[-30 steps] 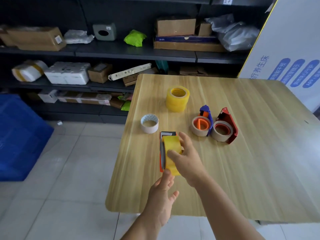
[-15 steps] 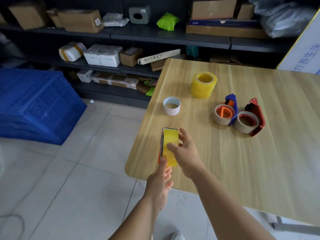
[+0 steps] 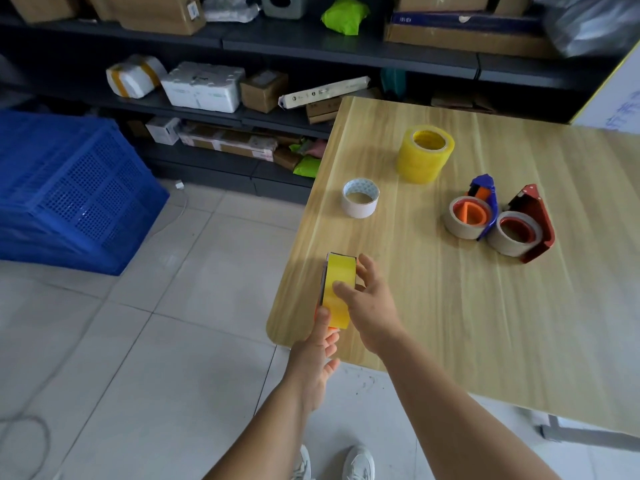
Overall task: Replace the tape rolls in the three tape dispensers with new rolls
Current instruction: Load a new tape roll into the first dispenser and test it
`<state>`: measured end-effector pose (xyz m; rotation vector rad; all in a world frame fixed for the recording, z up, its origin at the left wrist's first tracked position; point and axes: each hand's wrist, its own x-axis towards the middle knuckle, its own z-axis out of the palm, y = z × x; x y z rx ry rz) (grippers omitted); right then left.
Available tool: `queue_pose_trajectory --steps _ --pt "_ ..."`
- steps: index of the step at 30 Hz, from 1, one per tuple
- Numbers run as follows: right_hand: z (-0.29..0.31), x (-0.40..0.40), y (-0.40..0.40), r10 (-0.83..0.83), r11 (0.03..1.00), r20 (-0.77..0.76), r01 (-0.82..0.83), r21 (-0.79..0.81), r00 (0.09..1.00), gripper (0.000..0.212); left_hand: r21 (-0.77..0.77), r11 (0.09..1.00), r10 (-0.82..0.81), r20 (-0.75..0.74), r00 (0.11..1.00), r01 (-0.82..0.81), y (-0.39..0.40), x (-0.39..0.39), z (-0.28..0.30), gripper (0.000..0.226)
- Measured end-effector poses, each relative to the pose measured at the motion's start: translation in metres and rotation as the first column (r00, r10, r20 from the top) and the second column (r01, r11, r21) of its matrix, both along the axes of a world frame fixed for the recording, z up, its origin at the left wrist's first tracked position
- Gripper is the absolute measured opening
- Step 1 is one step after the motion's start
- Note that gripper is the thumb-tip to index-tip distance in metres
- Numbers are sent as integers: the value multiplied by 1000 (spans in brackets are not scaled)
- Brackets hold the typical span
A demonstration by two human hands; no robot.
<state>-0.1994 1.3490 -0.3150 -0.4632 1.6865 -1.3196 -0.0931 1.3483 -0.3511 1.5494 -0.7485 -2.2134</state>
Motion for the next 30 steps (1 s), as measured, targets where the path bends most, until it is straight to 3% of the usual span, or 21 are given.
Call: queue_pose_trajectory --steps 9,13,15,19,24,26,30 --pt "-12 12 -7 -57 998 -17 57 9 998 60 51 996 -79 15 997 79 -8 10 -5 75" --pt "-23 24 -10 -88 994 -23 90 67 996 77 78 993 -93 2 996 93 -12 18 -7 74" --pt "-27 23 -9 -99 993 10 99 59 995 78 75 992 -108 37 993 105 -12 21 -8 70" --pt "-24 16 -6 -96 994 6 96 45 995 53 72 991 -120 114 986 112 -14 16 -5 65" --pt "-22 14 -4 -88 994 -29 89 64 996 52 100 992 -102 244 964 80 -13 14 3 73" --pt "-23 15 -3 -89 994 -34 91 61 995 52 47 998 -43 300 953 30 -12 15 5 68" --pt "-23 19 -2 -100 994 -28 101 42 995 53 -259 966 76 314 946 9 -12 15 6 37"
